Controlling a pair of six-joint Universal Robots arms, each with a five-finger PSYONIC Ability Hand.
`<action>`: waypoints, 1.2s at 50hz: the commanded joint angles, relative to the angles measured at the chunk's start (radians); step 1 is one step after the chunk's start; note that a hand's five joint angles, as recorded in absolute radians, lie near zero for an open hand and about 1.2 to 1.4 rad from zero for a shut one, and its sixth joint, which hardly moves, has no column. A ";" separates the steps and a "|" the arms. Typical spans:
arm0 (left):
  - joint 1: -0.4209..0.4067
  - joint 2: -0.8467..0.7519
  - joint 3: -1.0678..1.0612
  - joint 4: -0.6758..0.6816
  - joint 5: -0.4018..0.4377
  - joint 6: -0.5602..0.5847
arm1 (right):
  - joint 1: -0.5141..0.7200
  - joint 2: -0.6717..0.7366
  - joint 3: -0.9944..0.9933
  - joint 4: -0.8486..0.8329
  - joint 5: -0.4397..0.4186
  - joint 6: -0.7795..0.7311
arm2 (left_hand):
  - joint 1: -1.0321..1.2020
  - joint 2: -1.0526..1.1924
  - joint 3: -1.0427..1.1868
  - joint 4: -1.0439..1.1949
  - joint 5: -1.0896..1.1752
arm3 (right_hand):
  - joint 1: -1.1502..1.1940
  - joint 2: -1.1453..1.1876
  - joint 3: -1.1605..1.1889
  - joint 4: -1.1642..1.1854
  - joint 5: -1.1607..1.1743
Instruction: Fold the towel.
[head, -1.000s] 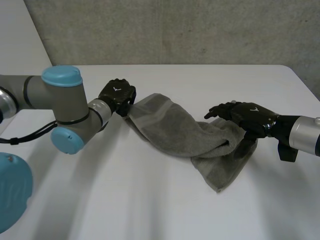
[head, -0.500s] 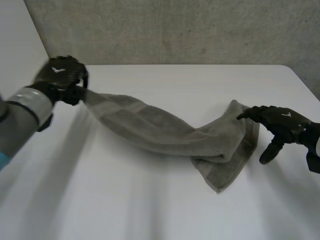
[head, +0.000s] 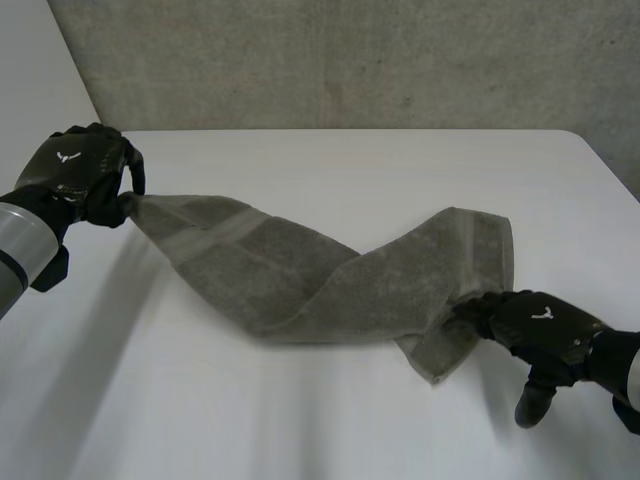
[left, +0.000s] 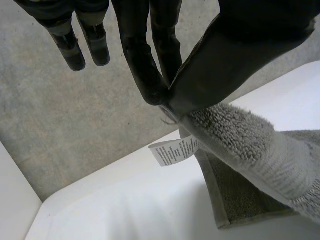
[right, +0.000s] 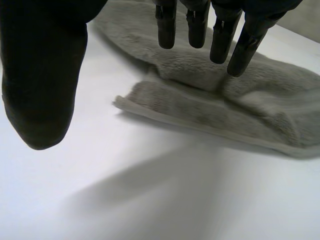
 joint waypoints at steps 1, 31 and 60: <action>-0.006 -0.001 0.000 0.022 -0.003 -0.003 | 0.021 0.025 0.020 -0.061 -0.063 -0.004 | 0.251 0.063 -0.043 -0.050 0.061 | -0.014 -0.025 -0.007 -0.060 -0.009; -0.017 -0.002 -0.081 0.019 0.003 -0.003 | 0.267 0.188 -0.007 -0.384 0.072 0.165 | -0.397 -0.585 -0.043 -0.050 -0.587 | 0.358 0.348 -0.007 -0.060 0.364; -0.029 -0.065 -0.118 0.026 0.005 0.092 | 0.279 0.246 -0.016 -0.469 0.118 0.165 | -0.406 -0.594 -0.043 -0.050 -0.596 | 0.482 0.471 -0.007 -0.060 0.487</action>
